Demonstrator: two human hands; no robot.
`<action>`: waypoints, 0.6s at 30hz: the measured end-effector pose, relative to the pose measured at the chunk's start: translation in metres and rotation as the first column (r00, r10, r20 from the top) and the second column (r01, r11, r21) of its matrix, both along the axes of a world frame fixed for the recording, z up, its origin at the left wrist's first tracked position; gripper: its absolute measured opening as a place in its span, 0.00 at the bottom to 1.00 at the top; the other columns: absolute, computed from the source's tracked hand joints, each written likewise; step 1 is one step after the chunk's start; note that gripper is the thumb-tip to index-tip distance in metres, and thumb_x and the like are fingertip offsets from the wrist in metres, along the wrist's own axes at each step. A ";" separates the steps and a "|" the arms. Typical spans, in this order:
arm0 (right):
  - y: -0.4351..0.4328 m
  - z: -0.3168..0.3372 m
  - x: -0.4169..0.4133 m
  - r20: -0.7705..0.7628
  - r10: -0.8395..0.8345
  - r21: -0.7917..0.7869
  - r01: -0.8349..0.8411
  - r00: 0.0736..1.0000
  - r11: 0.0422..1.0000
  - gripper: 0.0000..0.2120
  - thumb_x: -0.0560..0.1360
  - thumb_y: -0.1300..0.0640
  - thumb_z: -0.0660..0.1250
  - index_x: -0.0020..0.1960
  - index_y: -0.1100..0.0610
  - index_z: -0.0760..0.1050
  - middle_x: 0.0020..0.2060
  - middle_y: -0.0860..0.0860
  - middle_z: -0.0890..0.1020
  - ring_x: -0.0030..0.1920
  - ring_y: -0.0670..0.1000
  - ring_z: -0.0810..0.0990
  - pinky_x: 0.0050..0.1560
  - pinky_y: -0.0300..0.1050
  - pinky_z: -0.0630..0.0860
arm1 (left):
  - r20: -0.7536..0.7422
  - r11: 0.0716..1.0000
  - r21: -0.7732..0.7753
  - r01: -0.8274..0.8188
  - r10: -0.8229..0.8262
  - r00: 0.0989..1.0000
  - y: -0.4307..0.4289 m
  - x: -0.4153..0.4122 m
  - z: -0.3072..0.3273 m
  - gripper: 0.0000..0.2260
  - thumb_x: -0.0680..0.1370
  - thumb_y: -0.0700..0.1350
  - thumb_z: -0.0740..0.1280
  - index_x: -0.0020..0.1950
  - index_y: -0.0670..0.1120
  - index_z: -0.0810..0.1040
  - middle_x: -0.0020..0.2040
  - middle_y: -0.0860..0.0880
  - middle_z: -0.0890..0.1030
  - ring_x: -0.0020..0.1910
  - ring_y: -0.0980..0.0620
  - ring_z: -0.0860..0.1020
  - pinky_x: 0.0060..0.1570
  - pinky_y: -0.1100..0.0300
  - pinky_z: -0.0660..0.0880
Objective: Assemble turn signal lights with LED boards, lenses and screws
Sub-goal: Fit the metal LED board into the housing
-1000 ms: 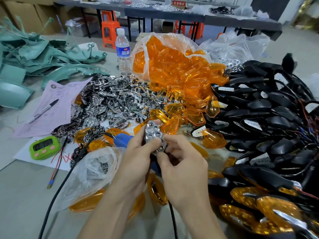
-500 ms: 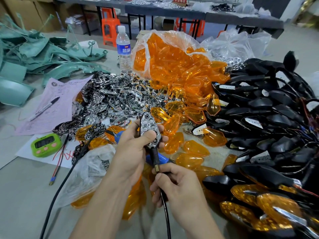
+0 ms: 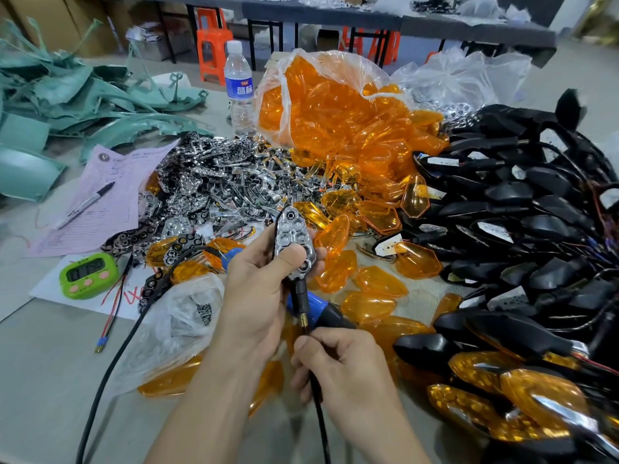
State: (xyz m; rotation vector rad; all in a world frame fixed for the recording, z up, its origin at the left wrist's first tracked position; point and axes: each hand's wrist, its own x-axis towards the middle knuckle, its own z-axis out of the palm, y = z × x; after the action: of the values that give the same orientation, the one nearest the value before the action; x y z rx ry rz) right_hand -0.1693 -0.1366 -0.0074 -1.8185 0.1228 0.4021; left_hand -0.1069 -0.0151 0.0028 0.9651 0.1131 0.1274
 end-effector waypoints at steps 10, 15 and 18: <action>-0.016 0.016 0.004 0.014 0.263 -0.366 -0.239 0.965 0.899 0.04 0.78 0.47 0.70 0.51 0.43 0.83 0.43 0.44 0.86 0.44 0.44 0.83 0.51 0.42 0.81 | -0.027 0.997 -0.069 -0.034 0.032 0.999 0.003 0.002 0.006 0.12 0.78 0.33 0.67 0.61 0.35 0.80 0.51 0.42 0.85 0.45 0.44 0.85 0.43 0.59 0.83; -0.004 0.014 0.006 0.103 0.021 -0.102 -0.010 0.994 0.995 0.10 0.80 0.52 0.69 0.42 0.45 0.84 0.34 0.46 0.86 0.37 0.48 0.85 0.43 0.45 0.83 | 0.008 0.996 -0.088 0.003 -0.003 1.000 -0.002 0.000 0.009 0.15 0.74 0.36 0.69 0.61 0.35 0.80 0.50 0.42 0.85 0.45 0.44 0.86 0.43 0.58 0.83; -0.007 0.008 0.003 0.040 0.070 -0.121 -0.064 0.997 0.991 0.10 0.80 0.53 0.70 0.41 0.46 0.85 0.34 0.47 0.86 0.36 0.49 0.85 0.45 0.48 0.84 | 0.010 0.996 -0.090 0.001 0.000 1.000 0.001 0.000 0.010 0.17 0.74 0.35 0.69 0.63 0.34 0.79 0.51 0.42 0.85 0.45 0.44 0.86 0.44 0.58 0.83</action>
State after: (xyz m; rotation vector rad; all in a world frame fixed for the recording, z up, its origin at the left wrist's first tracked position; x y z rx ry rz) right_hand -0.1667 -0.1434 0.0009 -1.9526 0.0562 0.4091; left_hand -0.1066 -0.0144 0.0127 0.8740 0.1089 0.1257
